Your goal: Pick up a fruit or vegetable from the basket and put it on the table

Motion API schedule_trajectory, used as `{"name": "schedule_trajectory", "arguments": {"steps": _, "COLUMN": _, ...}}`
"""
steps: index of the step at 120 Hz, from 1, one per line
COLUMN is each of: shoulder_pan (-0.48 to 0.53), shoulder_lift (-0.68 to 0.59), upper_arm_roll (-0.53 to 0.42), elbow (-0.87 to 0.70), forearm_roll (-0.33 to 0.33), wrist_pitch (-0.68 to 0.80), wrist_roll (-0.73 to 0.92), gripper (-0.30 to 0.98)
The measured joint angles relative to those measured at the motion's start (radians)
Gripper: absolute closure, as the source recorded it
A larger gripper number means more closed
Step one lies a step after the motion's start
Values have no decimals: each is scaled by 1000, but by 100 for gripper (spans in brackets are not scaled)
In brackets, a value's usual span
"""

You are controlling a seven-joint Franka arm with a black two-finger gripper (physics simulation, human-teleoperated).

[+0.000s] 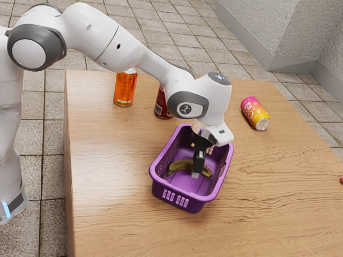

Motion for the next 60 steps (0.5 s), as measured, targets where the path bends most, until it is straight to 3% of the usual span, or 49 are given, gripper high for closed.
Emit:
{"name": "schedule_trajectory", "arguments": {"steps": 11, "shoulder_pan": 0, "shoulder_lift": 2, "upper_arm_roll": 0, "elbow": 0, "forearm_roll": -3, "wrist_pitch": 0, "wrist_roll": 0, "gripper": 4}}
{"name": "schedule_trajectory", "arguments": {"steps": 37, "shoulder_pan": 0, "shoulder_lift": 3, "upper_arm_roll": 0, "elbow": 0, "forearm_roll": -12, "wrist_pitch": 0, "wrist_roll": -14, "gripper": 43}}
{"name": "schedule_trajectory", "arguments": {"steps": 60, "shoulder_pan": -3, "shoulder_lift": -1, "upper_arm_roll": 0, "elbow": 10, "forearm_roll": -8, "wrist_pitch": 1, "wrist_roll": -31, "gripper": 48}}
